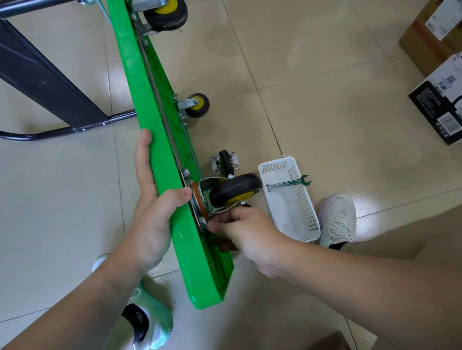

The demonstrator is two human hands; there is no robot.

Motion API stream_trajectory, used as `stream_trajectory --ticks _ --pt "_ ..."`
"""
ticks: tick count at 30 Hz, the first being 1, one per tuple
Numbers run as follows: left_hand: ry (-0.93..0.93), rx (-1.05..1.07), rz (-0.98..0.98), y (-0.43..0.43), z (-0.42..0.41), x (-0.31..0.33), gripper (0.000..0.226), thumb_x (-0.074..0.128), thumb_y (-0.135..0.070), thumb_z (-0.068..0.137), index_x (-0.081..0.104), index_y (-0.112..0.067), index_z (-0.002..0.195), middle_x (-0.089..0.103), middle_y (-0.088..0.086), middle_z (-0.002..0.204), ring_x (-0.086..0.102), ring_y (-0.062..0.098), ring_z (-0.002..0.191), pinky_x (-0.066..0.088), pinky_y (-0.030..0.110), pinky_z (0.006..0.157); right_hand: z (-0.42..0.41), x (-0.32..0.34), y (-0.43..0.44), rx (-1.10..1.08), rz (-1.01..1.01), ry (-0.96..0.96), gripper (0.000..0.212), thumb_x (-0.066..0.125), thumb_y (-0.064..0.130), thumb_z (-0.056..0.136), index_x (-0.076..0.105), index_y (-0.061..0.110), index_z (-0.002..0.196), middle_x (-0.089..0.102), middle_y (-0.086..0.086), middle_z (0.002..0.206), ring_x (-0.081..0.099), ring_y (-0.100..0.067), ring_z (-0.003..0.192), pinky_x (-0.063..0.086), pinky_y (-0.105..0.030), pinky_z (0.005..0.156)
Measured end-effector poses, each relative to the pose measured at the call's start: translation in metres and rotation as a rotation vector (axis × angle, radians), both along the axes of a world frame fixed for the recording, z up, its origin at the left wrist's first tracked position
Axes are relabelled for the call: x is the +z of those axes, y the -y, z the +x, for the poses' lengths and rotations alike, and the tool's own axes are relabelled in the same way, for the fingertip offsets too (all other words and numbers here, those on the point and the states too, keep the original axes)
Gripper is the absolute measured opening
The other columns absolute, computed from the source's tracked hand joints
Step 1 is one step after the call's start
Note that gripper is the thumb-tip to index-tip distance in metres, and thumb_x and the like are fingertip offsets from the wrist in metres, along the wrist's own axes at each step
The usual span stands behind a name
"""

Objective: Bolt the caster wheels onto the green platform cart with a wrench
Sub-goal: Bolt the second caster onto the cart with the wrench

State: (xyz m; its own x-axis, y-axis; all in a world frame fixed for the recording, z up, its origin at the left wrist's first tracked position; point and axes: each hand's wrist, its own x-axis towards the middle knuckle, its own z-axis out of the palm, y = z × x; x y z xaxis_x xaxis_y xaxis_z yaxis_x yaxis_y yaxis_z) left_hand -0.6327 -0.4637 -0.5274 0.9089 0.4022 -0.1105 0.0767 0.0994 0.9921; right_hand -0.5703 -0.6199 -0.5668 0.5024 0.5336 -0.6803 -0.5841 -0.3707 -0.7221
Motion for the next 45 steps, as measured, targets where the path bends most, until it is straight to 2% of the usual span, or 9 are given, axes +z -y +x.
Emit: stream_trajectory --ticks 4,7,12,18,22,28,34,40,45 --pt "0.004 -0.001 0.008 -0.001 0.0 -0.001 0.098 0.064 -0.022 0.074 0.02 -0.056 0.155 0.046 -0.01 0.155 0.049 0.031 0.139 0.035 0.069 0.114 0.001 0.001 0.001 0.053 -0.04 0.051 0.004 0.074 0.02 0.088 0.075 0.017 0.086 0.074 0.0 0.085 0.066 -0.015 0.077 0.052 -0.029 0.067" --pt "0.005 -0.005 0.005 -0.001 0.0 -0.001 0.099 0.063 -0.022 0.074 0.02 -0.055 0.156 0.048 -0.011 0.154 0.049 0.032 0.138 0.036 0.07 0.113 0.001 -0.001 0.001 0.084 -0.055 0.082 0.014 0.073 0.032 0.089 0.076 0.019 0.085 0.075 0.0 0.084 0.068 -0.018 0.078 0.057 -0.036 0.076" --pt "0.003 0.002 0.001 0.0 0.0 -0.001 0.098 0.063 -0.022 0.073 0.021 -0.057 0.154 0.052 -0.016 0.149 0.053 0.028 0.134 0.038 0.068 0.113 0.0 -0.004 -0.001 0.047 -0.044 0.084 0.004 0.075 0.019 0.087 0.076 0.022 0.084 0.076 0.003 0.088 0.07 -0.019 0.089 0.056 -0.039 0.085" --pt "0.003 0.005 0.002 -0.001 0.0 -0.002 0.097 0.063 -0.022 0.074 0.022 -0.058 0.153 0.05 -0.015 0.152 0.052 0.027 0.136 0.039 0.065 0.113 0.001 -0.001 -0.003 0.103 -0.093 0.168 0.012 0.072 0.035 0.088 0.078 0.024 0.088 0.076 0.004 0.089 0.07 -0.021 0.092 0.054 -0.051 0.093" --pt "0.002 0.004 0.007 0.0 0.0 -0.002 0.098 0.063 -0.023 0.074 0.02 -0.057 0.155 0.048 -0.013 0.153 0.051 0.029 0.136 0.04 0.064 0.113 0.0 0.0 -0.003 0.09 -0.116 0.184 0.006 0.075 0.024 0.086 0.075 0.023 0.08 0.076 0.005 0.087 0.07 -0.019 0.093 0.054 -0.051 0.094" --pt "-0.003 0.007 -0.017 0.0 0.0 0.0 0.099 0.063 -0.022 0.073 0.02 -0.057 0.155 0.051 -0.014 0.151 0.051 0.03 0.136 0.037 0.07 0.113 0.001 0.006 -0.007 0.162 -0.165 0.287 0.016 0.068 0.034 0.092 0.078 0.021 0.092 0.075 0.004 0.09 0.068 -0.017 0.091 0.055 -0.039 0.09" --pt "-0.014 0.013 -0.005 0.0 0.0 0.0 0.098 0.064 -0.023 0.072 0.023 -0.059 0.153 0.055 -0.015 0.144 0.051 0.035 0.135 0.037 0.069 0.113 -0.004 0.005 -0.005 0.067 -0.108 0.186 0.012 0.073 0.016 0.088 0.073 0.026 0.081 0.076 0.006 0.088 0.069 -0.015 0.092 0.054 -0.046 0.096" --pt "-0.005 0.017 0.004 -0.001 0.0 0.0 0.096 0.064 -0.023 0.072 0.025 -0.063 0.15 0.052 -0.014 0.148 0.052 0.028 0.133 0.041 0.063 0.113 -0.003 0.004 -0.011 0.056 -0.142 0.257 0.011 0.069 0.026 0.092 0.078 0.019 0.091 0.076 0.001 0.088 0.069 -0.02 0.09 0.054 -0.047 0.093" --pt "-0.015 -0.005 0.004 -0.003 0.0 0.0 0.098 0.064 -0.025 0.072 0.021 -0.063 0.152 0.055 -0.017 0.142 0.056 0.024 0.125 0.047 0.055 0.106 -0.005 0.0 -0.007 0.002 -0.09 0.109 0.01 0.071 0.016 0.089 0.076 0.024 0.085 0.077 0.002 0.09 0.07 -0.022 0.097 0.052 -0.05 0.098"
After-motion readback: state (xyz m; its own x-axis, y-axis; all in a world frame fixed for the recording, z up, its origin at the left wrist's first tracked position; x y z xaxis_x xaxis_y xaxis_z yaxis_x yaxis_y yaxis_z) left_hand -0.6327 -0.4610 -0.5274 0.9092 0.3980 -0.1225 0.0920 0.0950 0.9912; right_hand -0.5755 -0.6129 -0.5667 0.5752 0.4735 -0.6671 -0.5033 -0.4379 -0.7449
